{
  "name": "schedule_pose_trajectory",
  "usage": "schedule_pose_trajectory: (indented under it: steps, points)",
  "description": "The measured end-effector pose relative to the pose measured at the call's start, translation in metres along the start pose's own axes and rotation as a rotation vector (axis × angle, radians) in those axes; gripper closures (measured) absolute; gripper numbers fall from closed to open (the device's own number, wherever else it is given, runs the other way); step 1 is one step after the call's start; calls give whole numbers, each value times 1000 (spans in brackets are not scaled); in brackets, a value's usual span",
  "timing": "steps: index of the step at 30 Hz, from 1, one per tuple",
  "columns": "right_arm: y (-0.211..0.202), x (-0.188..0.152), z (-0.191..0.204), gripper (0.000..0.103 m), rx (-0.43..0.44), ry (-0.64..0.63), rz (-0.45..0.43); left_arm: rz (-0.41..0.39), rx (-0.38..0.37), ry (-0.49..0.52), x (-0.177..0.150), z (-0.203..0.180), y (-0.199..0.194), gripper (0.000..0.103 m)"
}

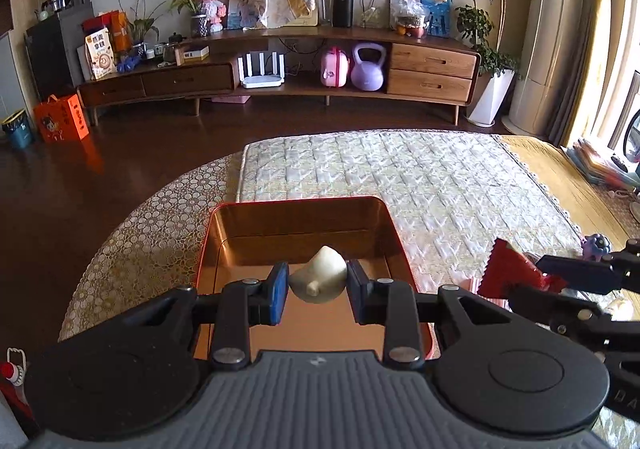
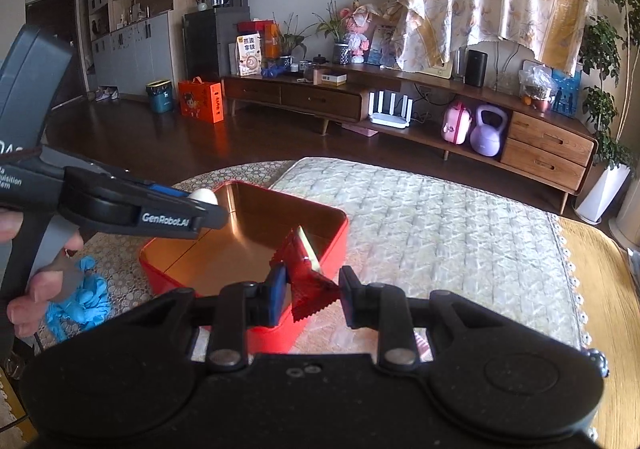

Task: Organize rigid objects
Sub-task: 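Carry the bulb and candy into the red tin with both tools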

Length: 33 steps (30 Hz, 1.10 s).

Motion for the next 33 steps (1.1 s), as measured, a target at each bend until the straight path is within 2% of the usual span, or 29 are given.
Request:
schedule_pose_trajectory:
  steps: [11, 17, 25, 33]
  points:
    - [85, 1, 46, 75, 66, -65, 109, 128, 35, -35, 16, 36, 84, 72]
    - [111, -7, 63, 75, 94, -91, 174, 194, 56, -47, 16, 48, 121, 72]
    - [128, -17, 70, 75, 102, -86, 251, 284, 42, -26, 6, 43, 147, 72]
    - [123, -22, 72, 73, 100, -88, 245, 281, 35, -29, 4, 40, 148, 72]
Point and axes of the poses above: each gripper's, at about its wrist camera, not at the fingertips, and y roughly the way its jaws point, z to its left, x to its top, the point moved 6 cm from there along y, roughly the way its jaws point, and after that the axes turned 5 degrees about -x, right-handed, at the moved point
